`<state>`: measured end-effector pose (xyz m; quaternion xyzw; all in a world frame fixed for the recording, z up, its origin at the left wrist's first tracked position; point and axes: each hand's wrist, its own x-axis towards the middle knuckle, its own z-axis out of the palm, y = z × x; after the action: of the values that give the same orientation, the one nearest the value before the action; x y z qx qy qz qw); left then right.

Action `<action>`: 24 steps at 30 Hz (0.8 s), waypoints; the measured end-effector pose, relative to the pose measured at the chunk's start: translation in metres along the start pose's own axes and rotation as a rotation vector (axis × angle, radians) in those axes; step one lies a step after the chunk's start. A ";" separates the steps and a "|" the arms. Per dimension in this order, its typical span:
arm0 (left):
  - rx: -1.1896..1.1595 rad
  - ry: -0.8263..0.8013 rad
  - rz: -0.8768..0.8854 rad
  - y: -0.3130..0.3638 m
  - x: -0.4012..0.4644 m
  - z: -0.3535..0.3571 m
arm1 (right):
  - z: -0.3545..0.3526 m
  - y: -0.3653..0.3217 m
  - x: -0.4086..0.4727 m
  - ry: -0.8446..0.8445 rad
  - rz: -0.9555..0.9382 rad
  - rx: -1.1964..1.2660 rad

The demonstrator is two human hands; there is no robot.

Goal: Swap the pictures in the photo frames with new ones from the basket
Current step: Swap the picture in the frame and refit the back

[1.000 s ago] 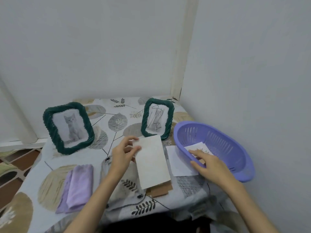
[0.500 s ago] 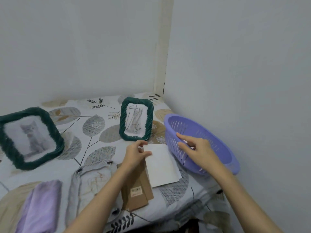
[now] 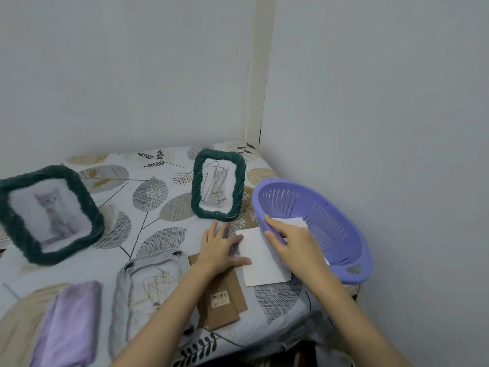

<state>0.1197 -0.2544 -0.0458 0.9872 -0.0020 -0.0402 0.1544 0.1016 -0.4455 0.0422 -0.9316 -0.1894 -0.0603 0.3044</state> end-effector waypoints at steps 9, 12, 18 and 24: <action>-1.245 0.083 -0.080 0.014 -0.008 -0.047 | 0.032 -0.010 -0.011 0.015 -0.006 -0.216; -1.165 0.067 0.024 0.026 -0.007 -0.052 | 0.025 -0.010 -0.011 -0.039 0.023 -0.118; -1.133 0.137 0.024 0.031 -0.003 -0.052 | -0.013 0.019 0.006 -0.176 0.267 0.169; -1.151 0.159 0.055 0.034 -0.007 -0.052 | -0.022 0.051 0.028 -0.423 0.607 -0.191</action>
<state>0.1175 -0.2704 0.0148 0.7439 0.0060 0.0434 0.6669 0.1475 -0.4875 0.0381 -0.9613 0.0431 0.2089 0.1742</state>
